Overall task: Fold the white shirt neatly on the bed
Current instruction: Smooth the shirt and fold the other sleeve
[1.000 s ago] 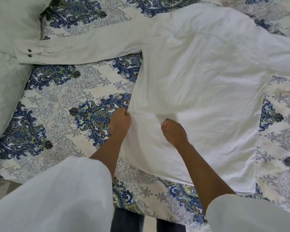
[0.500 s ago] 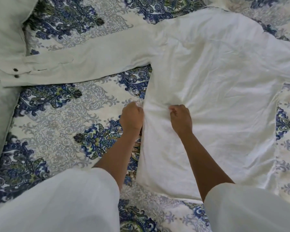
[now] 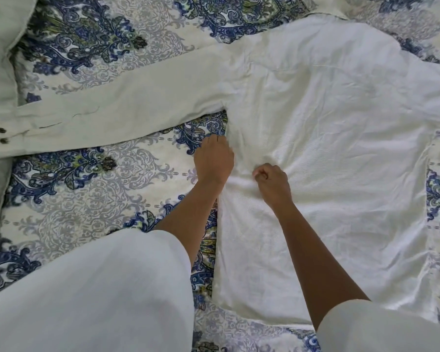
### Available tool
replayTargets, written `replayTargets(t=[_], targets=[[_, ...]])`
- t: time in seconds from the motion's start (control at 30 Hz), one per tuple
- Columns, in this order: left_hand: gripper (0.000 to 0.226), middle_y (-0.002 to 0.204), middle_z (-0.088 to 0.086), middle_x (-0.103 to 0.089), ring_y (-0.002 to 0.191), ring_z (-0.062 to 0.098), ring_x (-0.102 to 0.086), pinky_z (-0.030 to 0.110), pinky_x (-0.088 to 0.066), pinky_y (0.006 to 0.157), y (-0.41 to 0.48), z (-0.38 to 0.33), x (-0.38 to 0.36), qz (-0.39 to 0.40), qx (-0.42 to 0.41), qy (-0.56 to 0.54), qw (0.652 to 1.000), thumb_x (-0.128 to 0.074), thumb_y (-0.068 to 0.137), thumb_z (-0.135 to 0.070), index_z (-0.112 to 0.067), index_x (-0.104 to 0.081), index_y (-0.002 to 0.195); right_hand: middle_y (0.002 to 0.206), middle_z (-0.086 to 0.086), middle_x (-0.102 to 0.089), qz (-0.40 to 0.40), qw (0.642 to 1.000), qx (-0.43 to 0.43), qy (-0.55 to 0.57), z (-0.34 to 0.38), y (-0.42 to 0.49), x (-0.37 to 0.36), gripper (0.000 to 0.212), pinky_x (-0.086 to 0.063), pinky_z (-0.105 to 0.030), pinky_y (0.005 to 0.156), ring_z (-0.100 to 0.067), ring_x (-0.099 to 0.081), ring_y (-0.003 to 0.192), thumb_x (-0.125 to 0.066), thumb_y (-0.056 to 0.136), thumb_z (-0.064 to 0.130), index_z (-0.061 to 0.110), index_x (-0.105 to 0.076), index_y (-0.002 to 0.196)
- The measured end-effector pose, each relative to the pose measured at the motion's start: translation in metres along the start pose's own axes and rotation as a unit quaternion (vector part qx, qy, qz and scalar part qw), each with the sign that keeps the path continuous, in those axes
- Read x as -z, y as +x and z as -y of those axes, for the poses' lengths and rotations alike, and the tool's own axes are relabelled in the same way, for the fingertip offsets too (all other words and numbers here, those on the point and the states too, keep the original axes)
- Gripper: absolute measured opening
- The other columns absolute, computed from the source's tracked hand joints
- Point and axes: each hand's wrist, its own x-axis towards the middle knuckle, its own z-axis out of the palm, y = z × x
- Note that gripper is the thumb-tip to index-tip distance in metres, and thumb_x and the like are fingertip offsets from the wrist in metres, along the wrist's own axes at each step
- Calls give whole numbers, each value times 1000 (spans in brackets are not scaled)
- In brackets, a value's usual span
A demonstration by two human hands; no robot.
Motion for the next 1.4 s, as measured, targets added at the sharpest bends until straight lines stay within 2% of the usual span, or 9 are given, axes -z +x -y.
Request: replayTargets(t=[0.2,0.43,0.73,0.9,1.0,1.07,1.17,1.23,1.4], targets=[[19,68,2,-47,69,22,-46,27,-27,52,9,7,16,56,236,-250,937,-51,84,-18,-11,-42,69,94,0,-59,-20,999,-22,-14,8,7,2,13,-39,-28,67,-18,-56,87,-45,91,20,21,-54,82],[22,84,4,-50,78,21,-48,32,-34,62,28,0,14,18,116,-201,973,-48,93,-26,-11,-48,77,93,-4,-58,-53,993,72,-78,34,21,6,19,-46,-35,76,-20,-53,86,-41,92,17,8,-57,89],[34,64,-4,-38,73,20,-43,30,-38,63,53,6,19,96,267,-333,899,-47,92,-15,-20,-35,60,108,-9,-57,-55,979,170,-97,52,54,1,23,-45,-38,87,-24,-49,103,-44,91,11,8,-62,107],[3,80,2,-56,65,12,-52,32,-43,77,76,0,35,123,274,-423,855,-59,88,-11,-9,-59,86,116,-9,-55,2,972,214,-97,73,73,2,34,-46,-39,91,-25,-47,111,-44,92,12,16,-58,123],[30,87,-4,-60,48,-5,-56,22,-53,70,80,10,29,93,325,-463,819,-53,90,-8,-6,-58,120,118,-9,-53,31,970,210,-122,78,80,1,36,-45,-40,92,-25,-46,112,-44,94,15,22,-56,127],[18,74,-3,-52,63,6,-59,19,-43,49,77,17,27,55,304,-405,861,-48,91,-7,-11,-62,102,119,-10,-54,29,972,201,-116,78,81,0,34,-44,-37,93,-26,-48,112,-44,94,15,22,-59,124],[13,85,3,-56,82,20,-54,27,-40,62,66,23,20,-70,178,-222,956,-48,89,-8,-4,-61,90,116,-7,-60,-7,987,160,-3,85,84,5,30,-42,-26,86,-21,-56,105,-45,93,12,16,-64,116],[11,93,6,-56,84,21,-53,32,-42,62,55,31,24,-162,65,-107,979,-57,85,-7,-5,-60,95,108,-6,-62,-46,986,155,29,93,88,8,21,-43,-27,81,-20,-59,97,-49,92,13,10,-64,106],[20,88,11,-57,78,29,-57,35,-43,60,56,73,24,-163,-58,112,979,-69,75,-12,-6,-61,92,108,-11,-53,-92,947,278,-128,114,100,1,24,-45,-37,79,-26,-49,102,-59,87,24,6,-58,102]])
